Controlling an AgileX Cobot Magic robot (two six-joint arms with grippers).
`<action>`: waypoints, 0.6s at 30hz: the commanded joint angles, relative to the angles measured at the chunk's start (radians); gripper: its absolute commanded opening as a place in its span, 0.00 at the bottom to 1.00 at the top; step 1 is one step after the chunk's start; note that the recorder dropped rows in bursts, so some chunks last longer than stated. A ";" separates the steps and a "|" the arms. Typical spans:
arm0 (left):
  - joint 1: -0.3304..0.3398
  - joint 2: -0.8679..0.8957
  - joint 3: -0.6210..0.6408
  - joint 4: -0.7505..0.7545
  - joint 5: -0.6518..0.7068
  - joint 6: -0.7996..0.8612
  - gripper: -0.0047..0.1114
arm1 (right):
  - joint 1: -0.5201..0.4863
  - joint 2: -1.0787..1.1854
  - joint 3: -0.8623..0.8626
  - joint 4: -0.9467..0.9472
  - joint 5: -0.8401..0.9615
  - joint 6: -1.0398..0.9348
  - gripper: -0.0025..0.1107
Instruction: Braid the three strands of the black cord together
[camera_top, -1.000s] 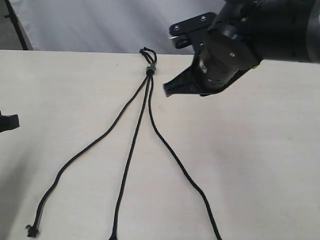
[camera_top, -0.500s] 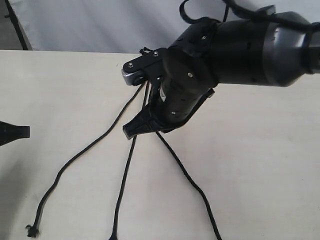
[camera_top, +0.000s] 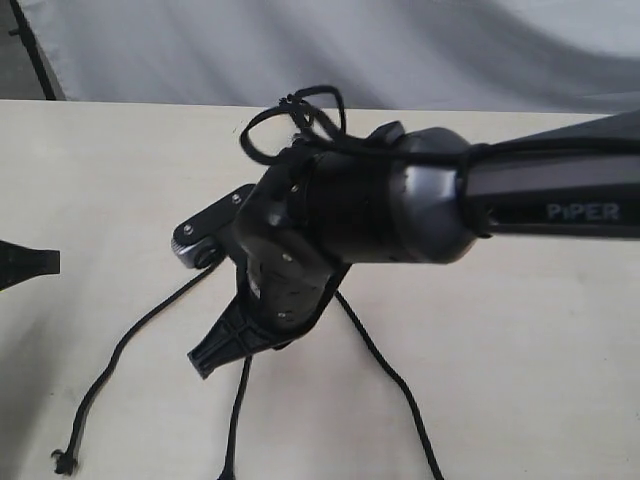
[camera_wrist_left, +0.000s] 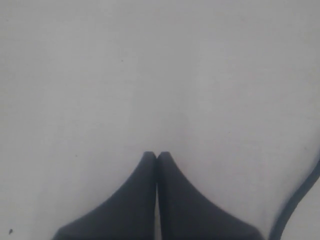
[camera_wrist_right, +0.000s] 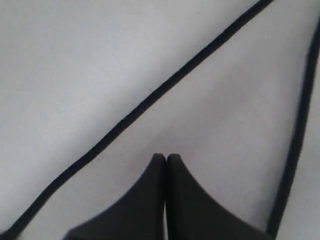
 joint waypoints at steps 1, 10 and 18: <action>-0.001 0.002 -0.006 0.001 -0.007 -0.009 0.04 | 0.021 0.017 -0.007 -0.028 -0.017 0.021 0.08; -0.001 0.002 -0.006 0.001 -0.007 -0.013 0.04 | 0.024 0.017 -0.007 0.000 -0.059 0.029 0.50; -0.001 0.002 -0.006 0.001 -0.007 -0.021 0.04 | 0.024 0.017 -0.007 0.100 -0.062 0.027 0.49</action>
